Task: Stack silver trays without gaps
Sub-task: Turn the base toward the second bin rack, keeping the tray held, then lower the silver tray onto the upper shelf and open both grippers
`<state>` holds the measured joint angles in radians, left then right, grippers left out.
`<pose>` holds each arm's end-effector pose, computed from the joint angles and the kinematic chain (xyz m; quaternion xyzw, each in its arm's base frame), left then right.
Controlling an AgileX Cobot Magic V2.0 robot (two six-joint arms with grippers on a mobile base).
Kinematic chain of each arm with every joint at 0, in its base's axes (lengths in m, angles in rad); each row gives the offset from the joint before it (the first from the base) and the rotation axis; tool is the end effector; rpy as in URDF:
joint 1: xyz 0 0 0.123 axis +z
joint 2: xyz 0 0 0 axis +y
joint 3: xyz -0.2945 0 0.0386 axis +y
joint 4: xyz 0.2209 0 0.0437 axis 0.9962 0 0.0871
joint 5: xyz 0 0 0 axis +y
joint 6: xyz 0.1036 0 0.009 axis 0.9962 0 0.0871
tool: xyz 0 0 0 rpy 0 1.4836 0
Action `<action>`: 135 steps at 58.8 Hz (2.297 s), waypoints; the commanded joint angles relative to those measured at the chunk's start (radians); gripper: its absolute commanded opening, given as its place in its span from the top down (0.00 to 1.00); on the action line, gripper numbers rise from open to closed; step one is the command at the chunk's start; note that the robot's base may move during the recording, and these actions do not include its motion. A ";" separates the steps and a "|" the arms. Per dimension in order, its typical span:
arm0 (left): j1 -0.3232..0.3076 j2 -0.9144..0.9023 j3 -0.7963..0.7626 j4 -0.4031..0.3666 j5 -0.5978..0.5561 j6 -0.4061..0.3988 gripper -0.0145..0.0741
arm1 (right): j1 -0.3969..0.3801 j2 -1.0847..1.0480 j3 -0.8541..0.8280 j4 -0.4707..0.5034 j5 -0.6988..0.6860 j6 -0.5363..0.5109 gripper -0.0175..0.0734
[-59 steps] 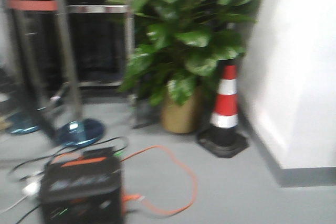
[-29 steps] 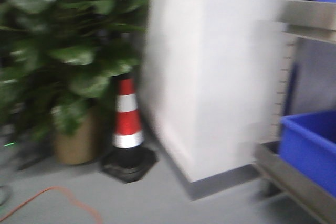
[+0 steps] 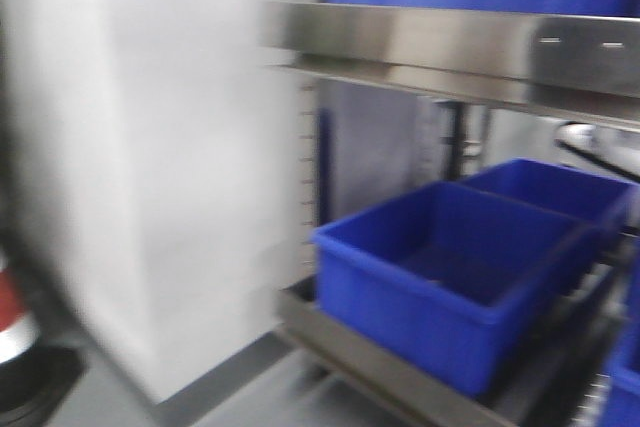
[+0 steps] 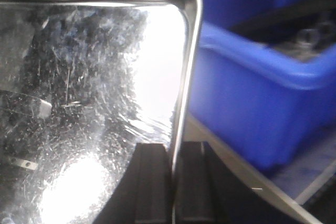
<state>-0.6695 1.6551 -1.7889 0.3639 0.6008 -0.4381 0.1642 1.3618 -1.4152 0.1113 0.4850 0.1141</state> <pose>0.3047 -0.2145 0.4511 0.1597 0.8011 -0.1469 0.5578 0.2879 0.0532 0.4397 0.0049 0.8169 0.1287 0.5622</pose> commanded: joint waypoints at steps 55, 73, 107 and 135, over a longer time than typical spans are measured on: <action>-0.011 -0.011 -0.011 -0.009 -0.051 0.008 0.85 | 0.007 -0.008 -0.011 0.005 -0.044 -0.018 0.88; -0.011 -0.011 -0.011 -0.009 -0.051 0.008 0.85 | 0.007 -0.008 -0.011 0.005 -0.044 -0.018 0.88; -0.011 -0.011 -0.011 -0.009 -0.051 0.008 0.85 | 0.007 -0.008 -0.011 0.005 -0.046 -0.018 0.88; -0.011 -0.011 0.001 -0.012 0.062 0.008 0.85 | 0.007 0.000 -0.011 0.005 0.017 -0.018 0.88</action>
<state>-0.6695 1.6551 -1.7889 0.3618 0.6418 -0.4381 0.1660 1.3618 -1.4152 0.1132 0.4985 0.1141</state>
